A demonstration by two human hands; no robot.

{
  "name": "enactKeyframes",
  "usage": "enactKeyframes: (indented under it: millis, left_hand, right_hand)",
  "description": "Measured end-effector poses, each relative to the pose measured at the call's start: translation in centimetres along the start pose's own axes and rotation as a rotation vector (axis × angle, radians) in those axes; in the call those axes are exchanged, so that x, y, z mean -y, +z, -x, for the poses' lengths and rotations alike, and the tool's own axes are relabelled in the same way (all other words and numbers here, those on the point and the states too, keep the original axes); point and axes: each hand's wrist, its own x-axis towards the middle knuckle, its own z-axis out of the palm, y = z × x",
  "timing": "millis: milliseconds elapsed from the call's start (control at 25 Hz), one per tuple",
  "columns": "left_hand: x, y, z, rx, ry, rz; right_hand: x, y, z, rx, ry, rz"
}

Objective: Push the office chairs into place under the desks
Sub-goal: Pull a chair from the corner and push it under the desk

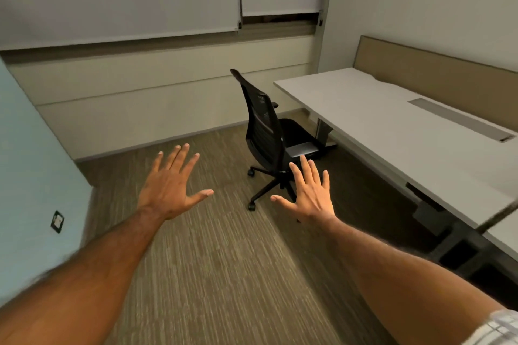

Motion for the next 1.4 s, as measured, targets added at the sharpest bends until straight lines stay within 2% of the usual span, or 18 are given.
enactKeyframes:
  millis: [360,640,1000,1400]
  left_hand:
    - [9.7,9.6,-21.4,-0.011,0.16,0.085]
    - [15.4,13.3,-37.5,-0.026,0.274,0.116]
    - [15.5,20.7,-54.5,-0.022,0.381,0.103]
    - [14.0,25.5,-70.5,-0.005,0.47,0.189]
  right_hand:
    - [0.8,4.8,-16.6,-0.06,0.21,0.082]
    - [2.6,6.2,-28.0,-0.143,0.414,0.066]
    - [0.0,11.3,-43.5,-0.166,0.487,-0.056]
    - [-3.0,10.6,-59.3,-0.212,0.526,-0.143]
